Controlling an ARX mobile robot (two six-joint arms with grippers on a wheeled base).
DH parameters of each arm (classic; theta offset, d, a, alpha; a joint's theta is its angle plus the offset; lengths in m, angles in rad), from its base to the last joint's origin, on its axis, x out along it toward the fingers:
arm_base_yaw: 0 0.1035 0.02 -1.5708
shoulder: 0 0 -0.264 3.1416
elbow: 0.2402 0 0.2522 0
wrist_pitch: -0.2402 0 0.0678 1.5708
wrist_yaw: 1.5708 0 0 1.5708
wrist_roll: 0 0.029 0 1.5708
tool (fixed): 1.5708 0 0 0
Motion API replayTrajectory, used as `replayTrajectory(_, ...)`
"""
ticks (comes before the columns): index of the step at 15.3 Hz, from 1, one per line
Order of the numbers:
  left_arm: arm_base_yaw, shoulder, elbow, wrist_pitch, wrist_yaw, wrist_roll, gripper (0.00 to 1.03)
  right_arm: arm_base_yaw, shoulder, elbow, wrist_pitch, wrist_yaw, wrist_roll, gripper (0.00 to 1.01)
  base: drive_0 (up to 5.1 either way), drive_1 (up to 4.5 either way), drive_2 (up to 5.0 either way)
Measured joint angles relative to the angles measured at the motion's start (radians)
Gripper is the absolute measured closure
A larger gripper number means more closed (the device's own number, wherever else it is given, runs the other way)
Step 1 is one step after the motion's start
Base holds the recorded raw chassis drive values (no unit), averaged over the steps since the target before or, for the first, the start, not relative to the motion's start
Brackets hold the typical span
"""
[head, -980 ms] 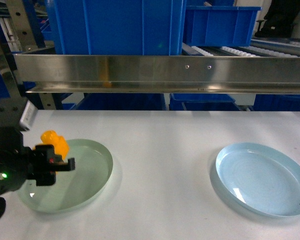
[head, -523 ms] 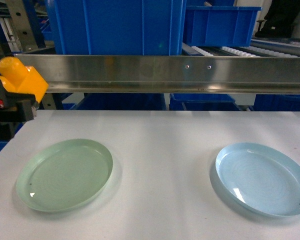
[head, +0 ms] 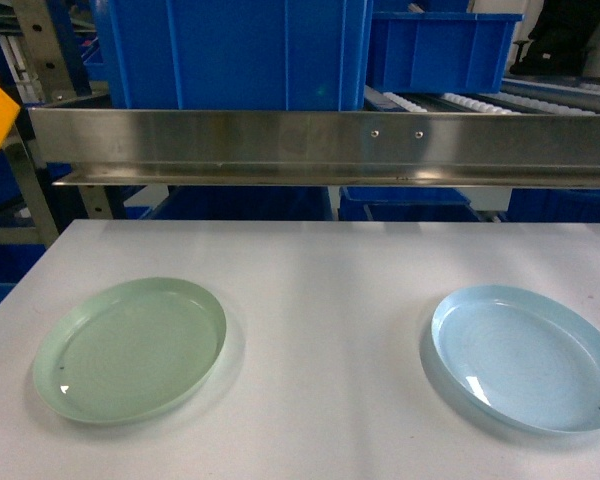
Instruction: Sort and place red and yellow blocks in left bins
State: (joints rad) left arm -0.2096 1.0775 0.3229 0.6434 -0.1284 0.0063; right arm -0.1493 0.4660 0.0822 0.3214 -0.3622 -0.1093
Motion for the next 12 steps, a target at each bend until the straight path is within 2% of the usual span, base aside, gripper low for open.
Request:
replayTrajectory(3, -0.010, -0.017, -0.006, 0.000, 0.001, 0.020, 0.76, 0.007, -0.035, -0.009, -0.013, 0.016, 0.000, 0.73, 0.0, 0.00, 0.0)
replayTrajectory(7, -0.010, -0.017, -0.006, 0.000, 0.001, 0.021, 0.77, 0.006, -0.035, -0.009, -0.013, 0.016, 0.000, 0.73, 0.0, 0.00, 0.0)
replayTrajectory(12, -0.011, -0.017, -0.006, 0.001, 0.004, 0.021, 0.77, 0.006, -0.035, -0.010, -0.014, 0.018, 0.000, 0.73, -4.7, 1.50, 3.4)
